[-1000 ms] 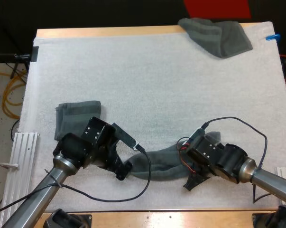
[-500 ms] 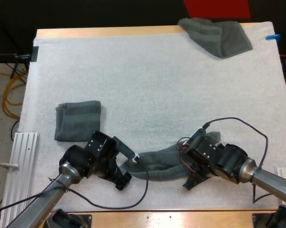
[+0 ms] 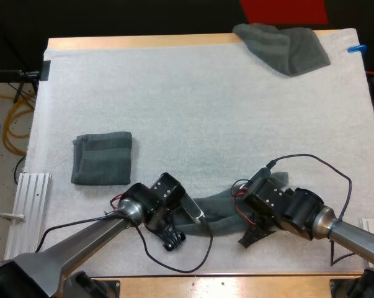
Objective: Pick towel from pile fold and stack
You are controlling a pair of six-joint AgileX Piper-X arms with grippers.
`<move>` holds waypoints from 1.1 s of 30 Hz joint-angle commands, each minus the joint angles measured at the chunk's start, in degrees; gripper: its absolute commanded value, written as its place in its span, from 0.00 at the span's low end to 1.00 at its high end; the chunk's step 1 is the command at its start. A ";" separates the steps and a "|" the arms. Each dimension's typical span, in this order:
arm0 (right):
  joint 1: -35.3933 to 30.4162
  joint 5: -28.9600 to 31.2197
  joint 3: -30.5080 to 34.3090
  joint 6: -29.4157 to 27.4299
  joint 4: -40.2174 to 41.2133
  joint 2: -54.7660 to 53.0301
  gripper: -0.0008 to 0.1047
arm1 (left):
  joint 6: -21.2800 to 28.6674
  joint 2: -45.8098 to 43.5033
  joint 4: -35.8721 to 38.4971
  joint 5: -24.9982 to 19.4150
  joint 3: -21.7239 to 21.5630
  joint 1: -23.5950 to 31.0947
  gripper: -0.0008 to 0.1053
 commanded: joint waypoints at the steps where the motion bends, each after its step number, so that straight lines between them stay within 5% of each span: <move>1: -0.10 0.35 -0.17 0.07 0.03 -0.45 0.01 | -0.19 1.83 -1.10 -2.06 0.63 -0.96 0.97; 12: -0.10 0.35 -0.17 0.07 -0.07 -0.45 0.01 | -0.38 2.38 -1.07 -0.62 0.27 -4.07 0.97; 20: -0.10 0.35 -0.17 0.07 -0.54 -0.45 0.01 | -0.54 2.38 -0.67 -7.06 0.27 -4.07 0.97; 33: -0.10 0.35 -0.17 0.07 -1.50 -0.45 0.01 | -1.72 2.38 0.29 -7.17 0.27 -4.07 0.97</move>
